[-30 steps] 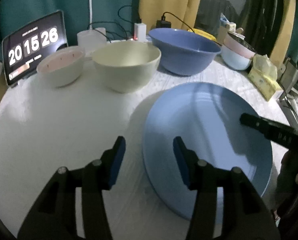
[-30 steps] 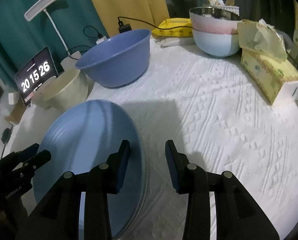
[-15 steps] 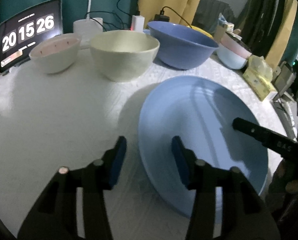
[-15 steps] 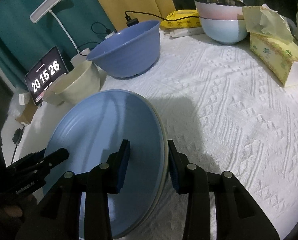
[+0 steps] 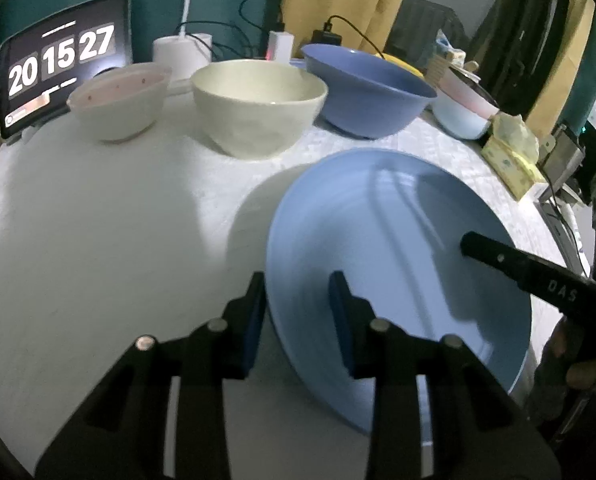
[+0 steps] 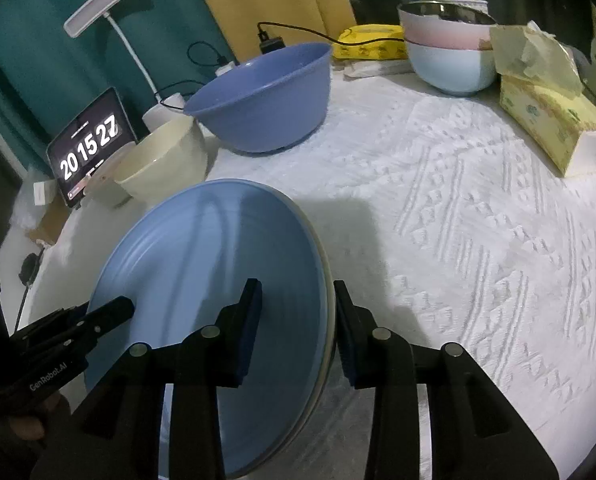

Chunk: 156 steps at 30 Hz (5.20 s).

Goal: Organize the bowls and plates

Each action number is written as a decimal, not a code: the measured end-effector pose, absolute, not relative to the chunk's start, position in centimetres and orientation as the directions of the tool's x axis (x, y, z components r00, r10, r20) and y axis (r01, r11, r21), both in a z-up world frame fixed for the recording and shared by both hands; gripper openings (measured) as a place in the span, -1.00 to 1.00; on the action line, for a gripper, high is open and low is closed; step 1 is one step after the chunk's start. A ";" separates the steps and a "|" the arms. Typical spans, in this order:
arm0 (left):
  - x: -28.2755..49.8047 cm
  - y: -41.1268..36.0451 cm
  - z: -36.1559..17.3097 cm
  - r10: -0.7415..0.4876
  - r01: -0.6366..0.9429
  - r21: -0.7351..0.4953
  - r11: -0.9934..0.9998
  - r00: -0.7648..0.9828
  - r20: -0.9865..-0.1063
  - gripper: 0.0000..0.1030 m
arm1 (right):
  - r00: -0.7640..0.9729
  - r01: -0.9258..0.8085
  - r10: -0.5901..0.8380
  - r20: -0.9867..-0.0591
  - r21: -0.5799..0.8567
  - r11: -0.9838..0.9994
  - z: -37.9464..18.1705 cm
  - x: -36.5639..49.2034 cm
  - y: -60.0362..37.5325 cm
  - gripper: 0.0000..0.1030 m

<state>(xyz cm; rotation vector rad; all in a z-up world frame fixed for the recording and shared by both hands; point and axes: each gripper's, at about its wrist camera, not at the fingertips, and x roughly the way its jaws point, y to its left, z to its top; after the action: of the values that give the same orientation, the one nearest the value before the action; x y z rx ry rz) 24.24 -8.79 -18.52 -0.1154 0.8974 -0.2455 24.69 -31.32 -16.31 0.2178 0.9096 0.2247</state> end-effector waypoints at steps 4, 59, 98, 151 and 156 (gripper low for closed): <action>23.9 -7.5 -18.5 -0.252 0.147 -0.206 0.968 0.604 -0.756 -0.37 | 0.591 -0.119 0.288 -0.754 0.271 0.955 -16.1 24.7 -30.2 -0.29; 22.4 6.2 -18.9 -0.048 -0.096 -0.151 0.984 0.668 -0.743 -0.36 | 0.482 -0.324 0.375 -0.792 0.236 0.916 -16.9 27.4 -13.6 -0.25; 22.8 -4.1 -11.7 -0.116 0.064 -0.106 0.992 0.779 -0.616 -0.30 | 0.603 -0.231 0.342 -0.721 0.252 0.940 -13.0 26.1 -23.8 -0.25; 35.5 -14.2 -10.6 -0.256 0.244 -0.102 0.964 0.764 -0.592 -0.08 | 0.696 -0.114 0.224 -0.682 0.203 0.973 -12.2 38.0 -31.5 -0.05; 36.6 -14.8 -11.4 -0.247 0.250 -0.082 0.965 0.754 -0.609 -0.08 | 0.673 -0.087 0.200 -0.712 0.192 0.977 -13.9 38.8 -32.0 -0.04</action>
<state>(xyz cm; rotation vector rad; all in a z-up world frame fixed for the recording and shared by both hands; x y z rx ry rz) 36.56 -14.84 -11.37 0.0046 0.6634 -0.2712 38.82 -31.97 -13.92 0.1471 0.8170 0.1619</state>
